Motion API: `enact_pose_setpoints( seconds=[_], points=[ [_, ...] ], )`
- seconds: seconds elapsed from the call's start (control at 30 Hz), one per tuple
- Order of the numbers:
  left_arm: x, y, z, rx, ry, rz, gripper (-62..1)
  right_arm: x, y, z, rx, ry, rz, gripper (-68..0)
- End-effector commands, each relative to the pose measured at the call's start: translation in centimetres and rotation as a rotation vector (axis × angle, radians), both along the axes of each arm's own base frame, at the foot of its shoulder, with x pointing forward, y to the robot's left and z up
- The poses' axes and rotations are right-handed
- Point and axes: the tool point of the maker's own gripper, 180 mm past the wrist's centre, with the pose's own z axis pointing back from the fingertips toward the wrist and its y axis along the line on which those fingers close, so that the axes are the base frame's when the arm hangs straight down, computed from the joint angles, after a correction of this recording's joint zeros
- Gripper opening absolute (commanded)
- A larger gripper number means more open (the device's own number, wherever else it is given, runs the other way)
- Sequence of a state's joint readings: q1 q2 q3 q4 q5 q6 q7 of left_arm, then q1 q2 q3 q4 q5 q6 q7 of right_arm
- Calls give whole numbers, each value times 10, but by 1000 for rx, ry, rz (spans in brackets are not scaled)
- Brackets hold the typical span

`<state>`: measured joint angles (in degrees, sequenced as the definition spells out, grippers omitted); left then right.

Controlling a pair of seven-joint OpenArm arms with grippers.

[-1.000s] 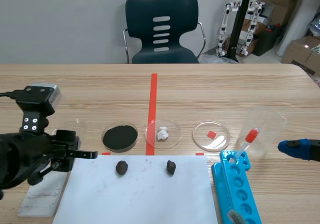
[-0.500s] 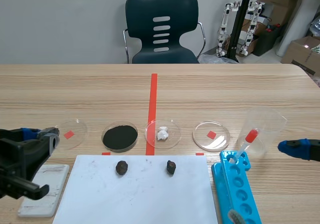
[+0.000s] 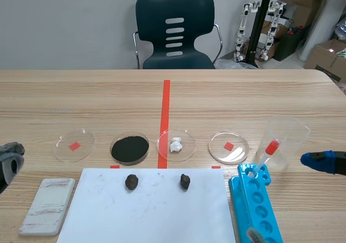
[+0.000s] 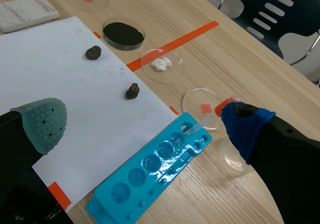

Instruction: Pick up the left mineral with the left hand

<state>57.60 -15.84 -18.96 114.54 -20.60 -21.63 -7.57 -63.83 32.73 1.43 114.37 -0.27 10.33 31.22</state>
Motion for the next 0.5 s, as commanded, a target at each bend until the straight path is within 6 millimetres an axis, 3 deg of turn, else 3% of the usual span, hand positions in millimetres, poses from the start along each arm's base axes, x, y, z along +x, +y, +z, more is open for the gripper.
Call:
enact_pose_setpoints(
  seconds=[0.0,0.47],
  points=[
    [3,-3,7,-12,-28,-8,-466,3,0,6,10,-23,3,-20],
    [3,-4,7,6,-32,-16,-466,3,0,6,10,-23,3,-20]
  ],
)
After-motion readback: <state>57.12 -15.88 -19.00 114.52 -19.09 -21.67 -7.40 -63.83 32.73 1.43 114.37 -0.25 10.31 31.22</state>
